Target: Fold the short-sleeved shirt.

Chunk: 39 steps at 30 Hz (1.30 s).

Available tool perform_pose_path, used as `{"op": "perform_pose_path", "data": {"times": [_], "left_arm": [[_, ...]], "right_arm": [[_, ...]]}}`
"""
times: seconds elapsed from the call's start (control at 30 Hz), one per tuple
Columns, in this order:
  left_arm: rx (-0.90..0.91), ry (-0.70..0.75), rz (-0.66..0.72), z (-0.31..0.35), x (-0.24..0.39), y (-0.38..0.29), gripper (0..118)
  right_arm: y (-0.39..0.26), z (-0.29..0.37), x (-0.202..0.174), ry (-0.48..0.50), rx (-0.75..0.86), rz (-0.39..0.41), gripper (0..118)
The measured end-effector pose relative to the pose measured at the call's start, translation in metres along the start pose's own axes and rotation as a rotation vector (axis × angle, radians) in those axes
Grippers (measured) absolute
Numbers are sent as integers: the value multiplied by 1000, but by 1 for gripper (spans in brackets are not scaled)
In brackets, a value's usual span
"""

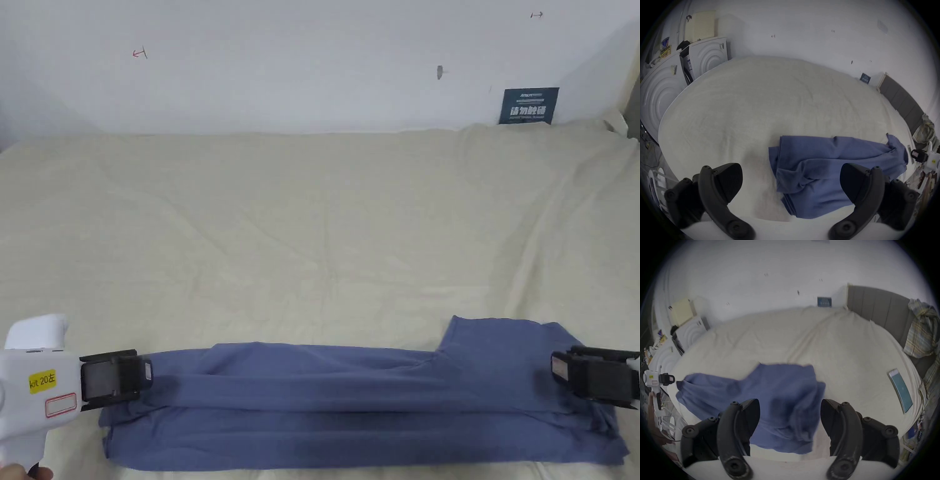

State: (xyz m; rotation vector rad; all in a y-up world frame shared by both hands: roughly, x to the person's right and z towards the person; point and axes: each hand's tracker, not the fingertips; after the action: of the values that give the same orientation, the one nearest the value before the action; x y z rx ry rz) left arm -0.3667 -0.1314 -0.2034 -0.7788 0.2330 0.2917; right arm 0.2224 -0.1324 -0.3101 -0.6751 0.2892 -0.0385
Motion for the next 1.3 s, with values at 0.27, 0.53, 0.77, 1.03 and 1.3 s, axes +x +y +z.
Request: {"op": "perform_pose_path", "data": {"times": [0.27, 0.53, 0.77, 1.03, 1.3], "left_arm": [[-31, -42, 18, 11, 1, -37, 2], [-61, -91, 110, 16, -32, -59, 0], [-12, -309, 276, 15, -63, -31, 102], [-158, -514, 485, -47, -72, -7, 117], [-254, -646, 568, -89, -65, -11, 111]], "right_arm": [[-8, 11, -88, 126, 199, -31, 0], [-27, -10, -156, 196, 156, 77, 0], [-25, -17, -181, 213, 112, 108, 0], [-25, -26, -191, 205, 71, 121, 0], [-23, -44, -193, 196, 19, 129, 0]]}}
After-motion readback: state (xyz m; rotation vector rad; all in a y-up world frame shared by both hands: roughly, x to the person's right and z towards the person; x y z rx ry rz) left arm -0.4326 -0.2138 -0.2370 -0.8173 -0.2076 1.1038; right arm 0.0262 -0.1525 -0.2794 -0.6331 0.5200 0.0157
